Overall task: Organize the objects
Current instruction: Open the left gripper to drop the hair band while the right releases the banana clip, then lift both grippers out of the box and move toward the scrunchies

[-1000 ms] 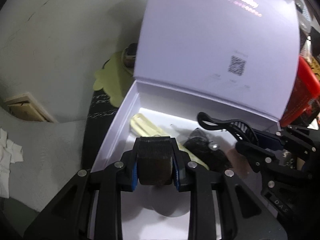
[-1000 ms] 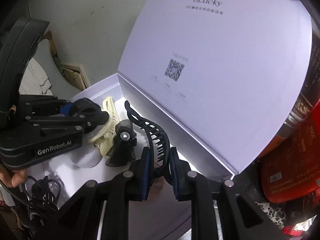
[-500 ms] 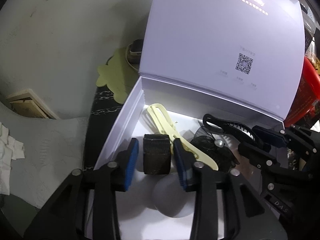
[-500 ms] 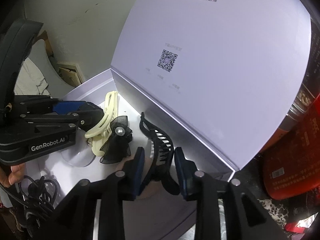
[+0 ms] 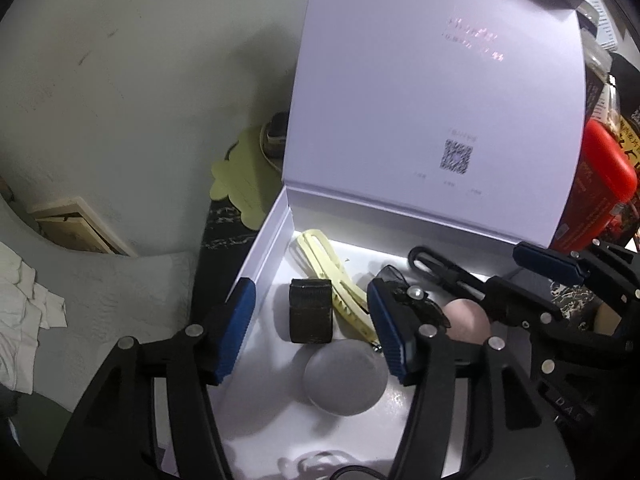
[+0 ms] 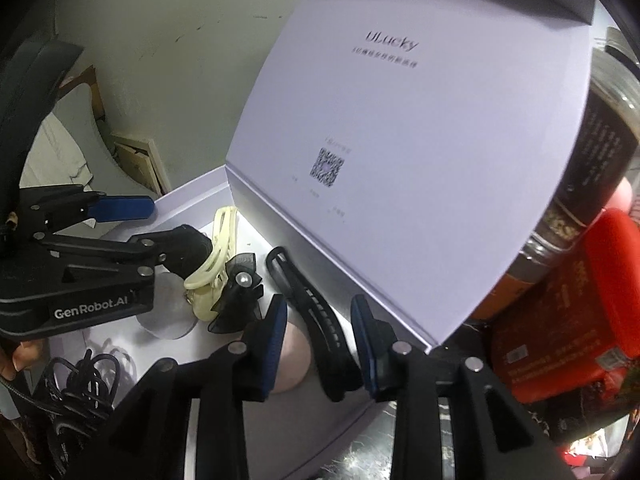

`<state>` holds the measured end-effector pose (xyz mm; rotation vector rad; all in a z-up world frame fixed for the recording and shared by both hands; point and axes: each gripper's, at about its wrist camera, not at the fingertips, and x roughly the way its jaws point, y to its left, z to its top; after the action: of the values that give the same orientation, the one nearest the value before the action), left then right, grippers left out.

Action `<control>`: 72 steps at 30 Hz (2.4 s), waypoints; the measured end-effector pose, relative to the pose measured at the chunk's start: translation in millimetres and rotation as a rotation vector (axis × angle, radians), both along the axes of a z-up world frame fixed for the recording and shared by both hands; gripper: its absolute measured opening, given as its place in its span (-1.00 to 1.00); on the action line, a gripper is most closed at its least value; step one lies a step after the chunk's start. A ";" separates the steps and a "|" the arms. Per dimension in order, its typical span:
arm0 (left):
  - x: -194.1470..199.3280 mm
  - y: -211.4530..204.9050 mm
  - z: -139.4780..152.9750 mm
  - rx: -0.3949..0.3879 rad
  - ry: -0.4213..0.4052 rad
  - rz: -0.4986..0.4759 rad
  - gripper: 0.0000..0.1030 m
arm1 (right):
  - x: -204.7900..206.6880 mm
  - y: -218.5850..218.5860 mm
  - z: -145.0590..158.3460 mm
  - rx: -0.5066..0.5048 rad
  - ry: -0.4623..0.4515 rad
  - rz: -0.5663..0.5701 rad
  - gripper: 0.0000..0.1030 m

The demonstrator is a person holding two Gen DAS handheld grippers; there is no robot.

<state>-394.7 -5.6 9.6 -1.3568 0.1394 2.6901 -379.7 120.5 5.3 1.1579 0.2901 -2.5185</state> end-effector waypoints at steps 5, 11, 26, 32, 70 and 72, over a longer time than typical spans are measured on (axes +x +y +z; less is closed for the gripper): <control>8.6 1.6 12.0 -0.007 0.046 0.014 0.10 | 8.6 14.6 13.0 -0.011 0.009 -0.025 -0.11; 30.2 15.2 29.3 -0.003 0.094 -0.012 0.16 | 23.2 28.4 37.1 0.009 0.064 -0.049 0.12; 101.9 14.7 86.3 0.009 0.168 0.006 0.44 | 88.4 47.2 87.6 -0.009 0.128 -0.045 0.25; 135.1 6.7 103.6 0.003 0.179 0.049 0.59 | 120.4 46.4 108.1 -0.008 0.147 -0.012 0.28; 297.0 14.5 65.3 -0.035 0.108 0.101 0.68 | 269.5 65.6 84.4 -0.038 0.074 0.034 0.28; 302.8 18.2 56.9 -0.026 0.099 0.096 0.68 | 274.2 68.9 77.6 -0.037 0.065 0.035 0.28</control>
<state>-91.8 12.6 66.5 -1.2690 0.1220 2.8459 -105.6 189.4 82.9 1.0499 0.2768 -2.5238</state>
